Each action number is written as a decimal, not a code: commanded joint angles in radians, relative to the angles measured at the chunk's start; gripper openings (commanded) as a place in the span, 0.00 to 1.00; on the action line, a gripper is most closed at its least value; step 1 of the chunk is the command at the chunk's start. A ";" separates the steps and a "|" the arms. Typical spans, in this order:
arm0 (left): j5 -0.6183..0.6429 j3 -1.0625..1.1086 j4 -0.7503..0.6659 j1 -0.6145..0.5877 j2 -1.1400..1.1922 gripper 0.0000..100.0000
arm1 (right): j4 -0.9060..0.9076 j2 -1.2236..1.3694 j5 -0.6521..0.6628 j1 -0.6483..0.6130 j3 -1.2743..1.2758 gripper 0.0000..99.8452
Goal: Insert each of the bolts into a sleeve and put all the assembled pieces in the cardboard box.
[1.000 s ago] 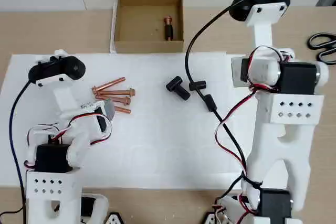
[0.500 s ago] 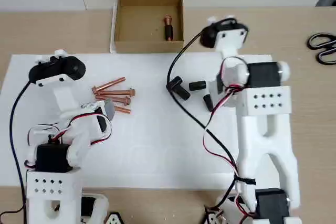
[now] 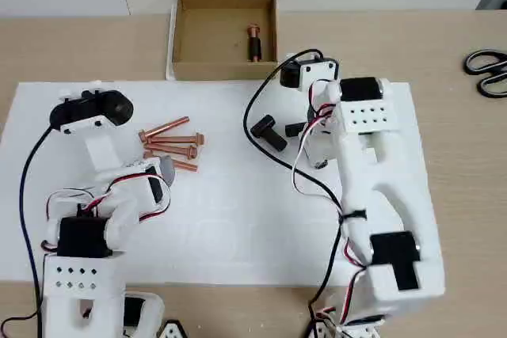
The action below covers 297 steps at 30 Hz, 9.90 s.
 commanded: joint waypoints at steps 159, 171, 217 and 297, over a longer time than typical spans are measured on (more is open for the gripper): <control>0.689 -0.774 0.169 -0.025 1.344 0.17 | 0.163 -0.263 -0.063 -0.022 -0.207 0.00; 0.703 -0.774 0.164 -0.023 1.344 0.06 | 0.163 -0.263 -0.063 -0.021 -0.206 0.00; 0.192 -1.017 0.454 0.130 0.789 0.01 | 0.156 -0.271 -0.058 -0.022 -0.117 0.00; -0.462 -0.042 -0.209 0.006 0.571 0.07 | 0.154 -0.271 -0.066 -0.027 -0.117 0.00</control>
